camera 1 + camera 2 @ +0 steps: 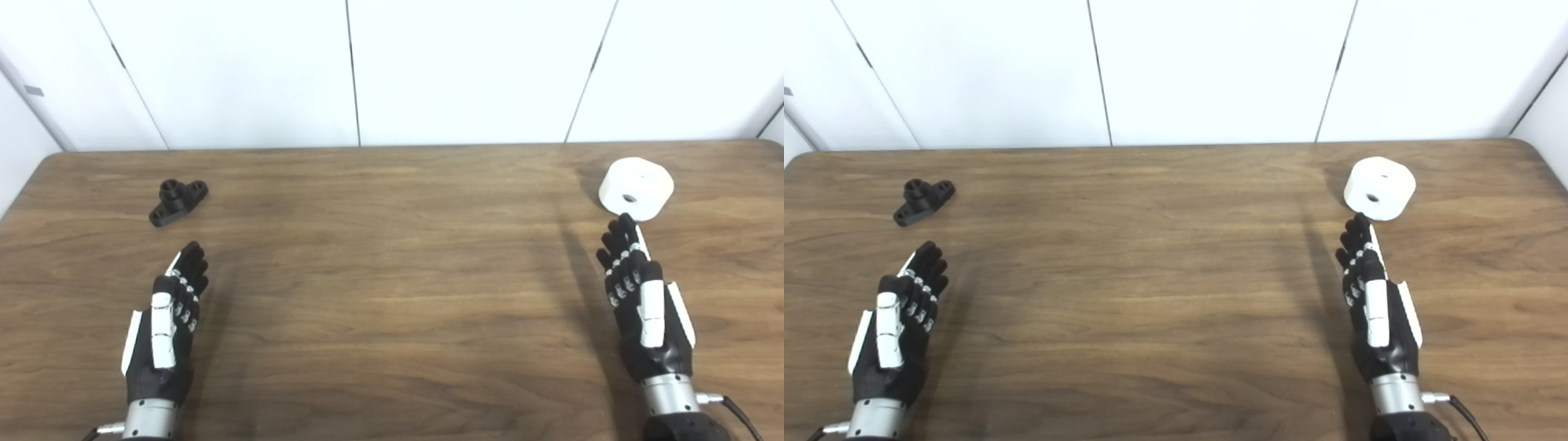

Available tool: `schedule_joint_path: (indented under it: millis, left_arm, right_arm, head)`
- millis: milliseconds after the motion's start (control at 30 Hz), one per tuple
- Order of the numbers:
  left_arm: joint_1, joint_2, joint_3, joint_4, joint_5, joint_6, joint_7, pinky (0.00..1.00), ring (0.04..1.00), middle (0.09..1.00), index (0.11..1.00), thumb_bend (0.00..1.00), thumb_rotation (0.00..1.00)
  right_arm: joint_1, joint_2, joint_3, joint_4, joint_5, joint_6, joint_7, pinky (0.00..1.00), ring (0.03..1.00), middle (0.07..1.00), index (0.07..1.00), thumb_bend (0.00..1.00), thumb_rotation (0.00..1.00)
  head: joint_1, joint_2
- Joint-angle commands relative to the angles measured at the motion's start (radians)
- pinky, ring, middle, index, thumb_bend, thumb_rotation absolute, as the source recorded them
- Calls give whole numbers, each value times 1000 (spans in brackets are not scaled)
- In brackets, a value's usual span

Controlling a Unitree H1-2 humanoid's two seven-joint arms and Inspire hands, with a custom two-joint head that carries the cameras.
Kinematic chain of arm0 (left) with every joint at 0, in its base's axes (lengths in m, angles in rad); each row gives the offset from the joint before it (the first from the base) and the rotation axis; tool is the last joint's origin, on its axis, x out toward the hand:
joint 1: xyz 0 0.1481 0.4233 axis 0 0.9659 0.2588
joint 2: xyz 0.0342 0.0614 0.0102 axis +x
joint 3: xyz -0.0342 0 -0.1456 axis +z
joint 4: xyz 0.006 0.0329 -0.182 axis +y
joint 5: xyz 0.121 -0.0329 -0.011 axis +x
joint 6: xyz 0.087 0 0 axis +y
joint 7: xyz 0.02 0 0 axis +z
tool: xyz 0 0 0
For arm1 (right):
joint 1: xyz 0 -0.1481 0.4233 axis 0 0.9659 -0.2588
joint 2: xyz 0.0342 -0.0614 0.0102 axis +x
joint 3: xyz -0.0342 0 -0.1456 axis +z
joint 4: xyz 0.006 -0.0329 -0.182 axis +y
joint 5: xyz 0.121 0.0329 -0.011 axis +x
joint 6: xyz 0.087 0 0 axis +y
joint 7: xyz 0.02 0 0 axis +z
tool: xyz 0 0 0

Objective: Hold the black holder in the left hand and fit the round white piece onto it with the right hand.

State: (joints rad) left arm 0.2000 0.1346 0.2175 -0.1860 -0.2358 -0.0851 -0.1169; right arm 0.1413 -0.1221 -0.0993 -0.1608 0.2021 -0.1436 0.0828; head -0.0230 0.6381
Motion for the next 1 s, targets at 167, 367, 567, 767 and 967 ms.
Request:
schedule_joint_path:
  millis: [167, 367, 567, 767, 967]
  left_arm:
    - [-12, 10, 2, -31, -1, -24, 5, 995, 969, 953, 930, 571, 993]
    - [-11, 7, 3, -36, -5, -20, 8, 994, 967, 952, 932, 571, 992]
    - [-10, -2, -4, -39, -2, -23, 10, 979, 964, 950, 931, 552, 988]
    - [-6, -28, -24, -40, 11, -33, 17, 986, 953, 933, 903, 578, 944]
    - [-11, -64, -45, -24, 23, -69, 45, 960, 948, 929, 887, 581, 872]
  right_arm:
    - [3, 7, 1, 23, -7, -25, 4, 1000, 998, 1000, 1000, 584, 991]
    - [5, 4, -1, 20, -15, -22, 3, 1000, 996, 997, 1000, 582, 996]
    - [10, 1, -11, 4, 0, 7, 0, 1000, 995, 992, 1000, 582, 982]
    - [10, -30, -31, 33, 24, -17, 26, 1000, 985, 985, 1000, 617, 970]
    - [2, -59, -52, 83, 55, -44, 57, 1000, 975, 982, 1000, 625, 979]
  head:
    - [0, 4]
    - [12, 8]
    - [92, 3]
    - [199, -19]
    - [286, -50]
